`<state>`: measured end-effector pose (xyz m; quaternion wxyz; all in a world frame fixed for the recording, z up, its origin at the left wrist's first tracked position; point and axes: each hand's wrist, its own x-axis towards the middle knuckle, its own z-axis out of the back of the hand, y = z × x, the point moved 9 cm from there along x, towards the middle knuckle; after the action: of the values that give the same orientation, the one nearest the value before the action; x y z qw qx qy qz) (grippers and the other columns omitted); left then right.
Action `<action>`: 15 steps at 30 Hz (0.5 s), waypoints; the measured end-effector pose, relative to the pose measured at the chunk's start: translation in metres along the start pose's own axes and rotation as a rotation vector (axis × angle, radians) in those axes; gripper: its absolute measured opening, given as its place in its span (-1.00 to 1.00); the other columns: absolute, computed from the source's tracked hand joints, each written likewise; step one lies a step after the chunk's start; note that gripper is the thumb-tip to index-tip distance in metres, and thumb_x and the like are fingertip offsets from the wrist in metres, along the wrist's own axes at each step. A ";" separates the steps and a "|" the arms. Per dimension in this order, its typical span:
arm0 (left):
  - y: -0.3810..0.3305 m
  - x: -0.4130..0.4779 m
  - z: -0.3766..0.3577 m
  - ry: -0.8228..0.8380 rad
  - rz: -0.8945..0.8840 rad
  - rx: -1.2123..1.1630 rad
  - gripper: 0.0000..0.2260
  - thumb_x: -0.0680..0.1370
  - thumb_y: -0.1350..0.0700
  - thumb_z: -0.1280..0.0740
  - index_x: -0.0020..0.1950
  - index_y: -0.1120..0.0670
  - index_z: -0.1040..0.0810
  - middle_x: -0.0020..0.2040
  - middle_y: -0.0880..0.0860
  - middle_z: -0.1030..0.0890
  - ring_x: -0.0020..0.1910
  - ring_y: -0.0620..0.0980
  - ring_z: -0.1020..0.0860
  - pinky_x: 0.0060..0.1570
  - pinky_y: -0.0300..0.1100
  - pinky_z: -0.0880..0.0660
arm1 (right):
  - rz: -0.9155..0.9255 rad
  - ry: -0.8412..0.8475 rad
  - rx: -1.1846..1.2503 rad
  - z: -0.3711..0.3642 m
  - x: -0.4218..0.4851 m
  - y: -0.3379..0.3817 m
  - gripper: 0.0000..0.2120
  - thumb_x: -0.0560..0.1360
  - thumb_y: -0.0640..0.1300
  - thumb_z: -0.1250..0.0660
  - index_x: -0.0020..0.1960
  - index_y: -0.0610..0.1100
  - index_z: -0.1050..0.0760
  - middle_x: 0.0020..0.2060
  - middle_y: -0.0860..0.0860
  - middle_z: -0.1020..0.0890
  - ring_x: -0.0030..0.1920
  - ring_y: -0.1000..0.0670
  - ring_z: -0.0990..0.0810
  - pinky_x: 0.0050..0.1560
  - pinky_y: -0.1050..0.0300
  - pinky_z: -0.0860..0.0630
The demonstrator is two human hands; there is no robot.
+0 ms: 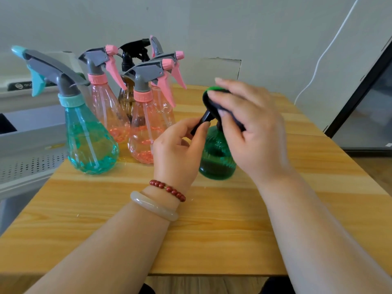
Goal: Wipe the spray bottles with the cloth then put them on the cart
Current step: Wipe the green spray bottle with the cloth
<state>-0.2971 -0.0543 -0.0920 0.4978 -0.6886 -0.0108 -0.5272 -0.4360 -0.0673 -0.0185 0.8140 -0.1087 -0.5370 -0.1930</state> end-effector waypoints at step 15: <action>0.003 -0.002 -0.002 0.034 -0.004 0.049 -0.79 0.59 0.08 -0.32 0.13 0.09 -0.68 -0.17 0.00 -0.68 -0.29 -0.07 -0.57 -0.27 -0.20 -0.52 | -0.081 -0.033 -0.013 -0.017 -0.034 -0.022 -0.80 0.52 -0.35 -0.35 0.09 -0.24 -0.67 0.07 -0.23 -0.58 0.10 -0.20 -0.59 0.12 -0.05 -0.54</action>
<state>-0.2976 -0.0559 -0.0961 0.5136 -0.6670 -0.0166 -0.5394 -0.4436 -0.0871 -0.0568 0.7958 -0.0953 -0.5530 -0.2277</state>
